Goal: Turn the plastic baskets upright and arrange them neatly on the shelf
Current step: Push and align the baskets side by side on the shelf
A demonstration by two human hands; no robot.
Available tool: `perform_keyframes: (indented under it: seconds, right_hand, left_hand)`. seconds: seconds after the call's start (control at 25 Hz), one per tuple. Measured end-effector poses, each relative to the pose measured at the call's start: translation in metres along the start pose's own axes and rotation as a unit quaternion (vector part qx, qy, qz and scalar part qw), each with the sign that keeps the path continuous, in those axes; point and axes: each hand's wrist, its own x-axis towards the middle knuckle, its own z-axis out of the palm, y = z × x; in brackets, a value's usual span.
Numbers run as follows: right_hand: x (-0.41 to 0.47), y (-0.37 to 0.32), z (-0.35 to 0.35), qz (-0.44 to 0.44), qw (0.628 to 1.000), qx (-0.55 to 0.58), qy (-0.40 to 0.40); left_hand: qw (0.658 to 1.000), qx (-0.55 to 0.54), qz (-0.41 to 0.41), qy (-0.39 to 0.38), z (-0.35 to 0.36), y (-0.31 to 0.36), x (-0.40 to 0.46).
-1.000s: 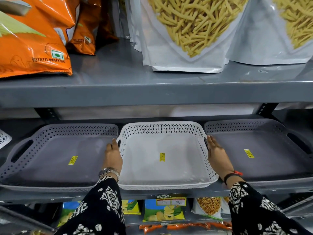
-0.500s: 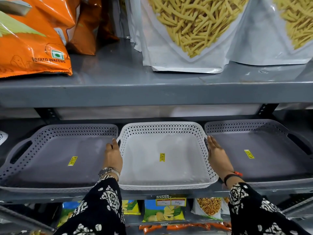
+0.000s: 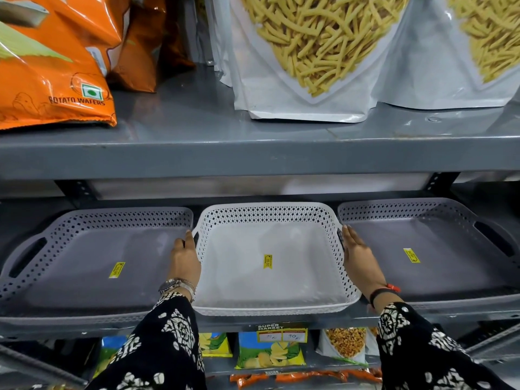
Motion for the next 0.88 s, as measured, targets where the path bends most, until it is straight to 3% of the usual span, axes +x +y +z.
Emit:
perform_keyframes:
  seconds: [0.36,0.88]
  right_hand:
    - [0.0019,0.0029,0.0014,-0.001,1.000,-0.005,0.001]
    - [-0.0007,0.0027,0.0006,-0.014,0.999,0.039,0.024]
  left_hand:
    - [0.999,-0.039,0.007,0.036,0.0061,-0.0053,0.0049]
    - [0.999,-0.049,0.000,0.017,0.0047,0.0003,0.0046]
